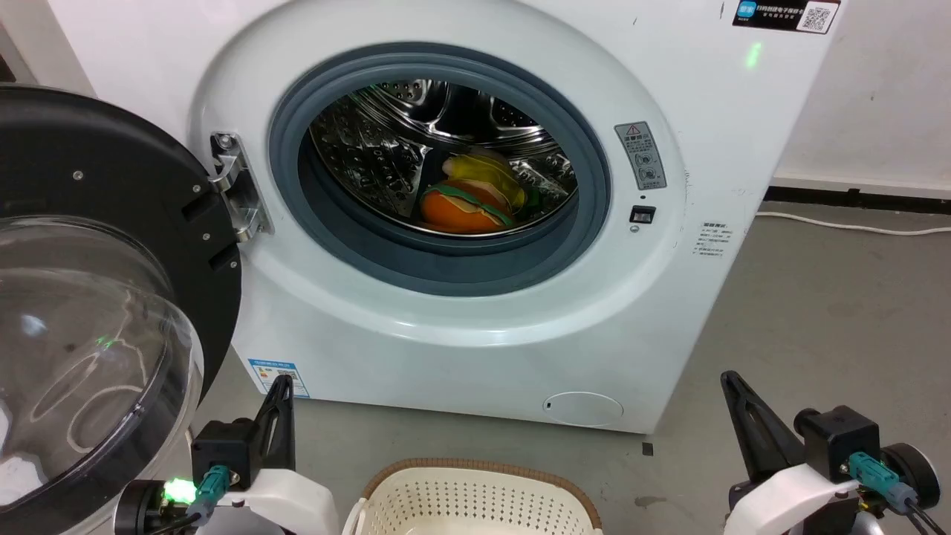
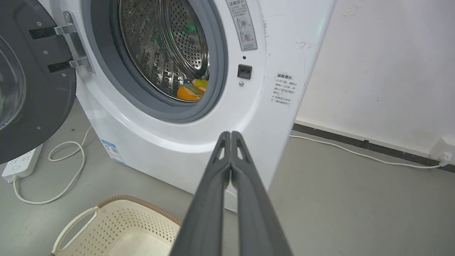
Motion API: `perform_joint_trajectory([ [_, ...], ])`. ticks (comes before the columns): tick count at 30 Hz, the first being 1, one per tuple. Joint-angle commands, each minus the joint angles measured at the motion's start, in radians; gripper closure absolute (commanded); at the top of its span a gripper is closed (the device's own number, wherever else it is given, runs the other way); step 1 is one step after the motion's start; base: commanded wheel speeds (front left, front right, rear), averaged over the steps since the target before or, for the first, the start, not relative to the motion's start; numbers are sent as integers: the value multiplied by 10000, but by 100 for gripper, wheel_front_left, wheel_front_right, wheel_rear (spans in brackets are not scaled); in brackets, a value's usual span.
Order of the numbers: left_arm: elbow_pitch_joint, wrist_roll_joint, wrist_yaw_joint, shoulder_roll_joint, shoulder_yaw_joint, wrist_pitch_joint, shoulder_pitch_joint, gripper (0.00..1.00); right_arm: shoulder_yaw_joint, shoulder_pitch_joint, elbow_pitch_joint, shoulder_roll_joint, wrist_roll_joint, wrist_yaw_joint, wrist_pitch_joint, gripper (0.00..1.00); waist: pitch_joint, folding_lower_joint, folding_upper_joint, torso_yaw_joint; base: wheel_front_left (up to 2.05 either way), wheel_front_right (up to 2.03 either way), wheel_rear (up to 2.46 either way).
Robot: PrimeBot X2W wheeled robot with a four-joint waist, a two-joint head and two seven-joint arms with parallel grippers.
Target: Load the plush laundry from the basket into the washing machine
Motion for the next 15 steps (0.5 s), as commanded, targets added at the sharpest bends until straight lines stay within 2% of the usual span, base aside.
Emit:
perform_joint_trajectory([
  [1, -43, 20, -55, 1, 9, 3, -154, 100, -3, -117, -45, -1, -76, -9, 14, 100, 0, 0, 0, 0, 0, 0, 0],
  [15, -43, 20, -55, 1, 9, 3, -154, 100, -3, -117, -45, -1, -76, -9, 14, 100, 0, 0, 0, 0, 0, 0, 0],
])
